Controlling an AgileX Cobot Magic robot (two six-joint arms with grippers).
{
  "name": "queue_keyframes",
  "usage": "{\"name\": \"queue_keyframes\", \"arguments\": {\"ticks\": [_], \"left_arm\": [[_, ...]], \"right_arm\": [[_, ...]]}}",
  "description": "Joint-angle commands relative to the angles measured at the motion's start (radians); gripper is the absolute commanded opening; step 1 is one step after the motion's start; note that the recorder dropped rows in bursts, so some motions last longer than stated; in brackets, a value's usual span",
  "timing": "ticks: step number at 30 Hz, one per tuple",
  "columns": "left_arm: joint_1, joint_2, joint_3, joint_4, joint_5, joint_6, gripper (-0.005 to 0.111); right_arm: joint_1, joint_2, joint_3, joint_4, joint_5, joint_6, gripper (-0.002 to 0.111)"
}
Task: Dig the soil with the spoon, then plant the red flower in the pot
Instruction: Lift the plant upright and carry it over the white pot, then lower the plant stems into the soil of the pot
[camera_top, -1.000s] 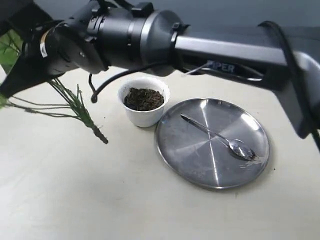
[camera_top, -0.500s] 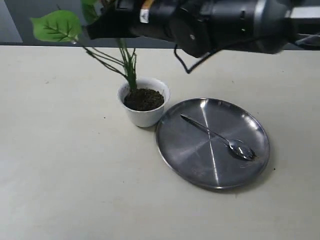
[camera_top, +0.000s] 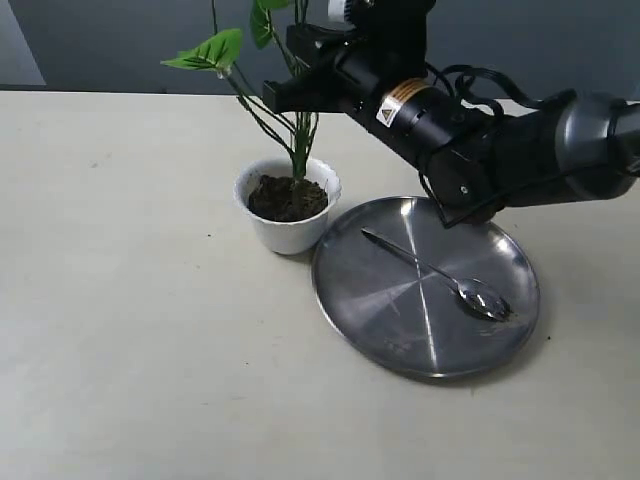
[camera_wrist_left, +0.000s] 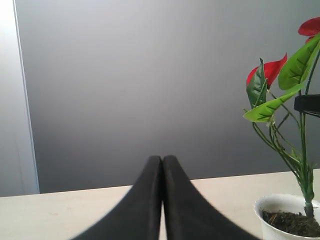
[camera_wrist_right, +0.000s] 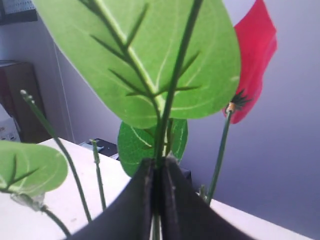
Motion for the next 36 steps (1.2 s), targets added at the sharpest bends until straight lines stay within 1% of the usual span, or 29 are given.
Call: {"name": "queue_keyframes", "arguments": {"ticks": [1,5,10,15,24,36], "left_arm": [[-0.005,-0.002,-0.002,-0.003,-0.002,-0.003,0.000],[-0.005,-0.002,-0.002,-0.003,-0.002,-0.003,0.000],[-0.005,-0.002,-0.002,-0.003,-0.002,-0.003,0.000],[-0.005,-0.002,-0.002,-0.003,-0.002,-0.003,0.000],[-0.005,-0.002,-0.002,-0.003,-0.002,-0.003,0.000],[-0.005,-0.002,-0.002,-0.003,-0.004,-0.003,0.000]], "right_arm": [[-0.006,0.022,0.002,-0.014,-0.087,-0.003,0.000],[-0.006,0.059,0.002,-0.044,-0.036,-0.003,0.000],[-0.006,0.096,0.002,-0.175,0.036,-0.003,0.000],[-0.006,0.096,0.002,-0.177,0.064,0.003,0.000],[-0.006,0.094,0.002,-0.177,0.279,0.003,0.000],[0.010,0.023,0.002,-0.191,0.324,0.003,0.000]]}}
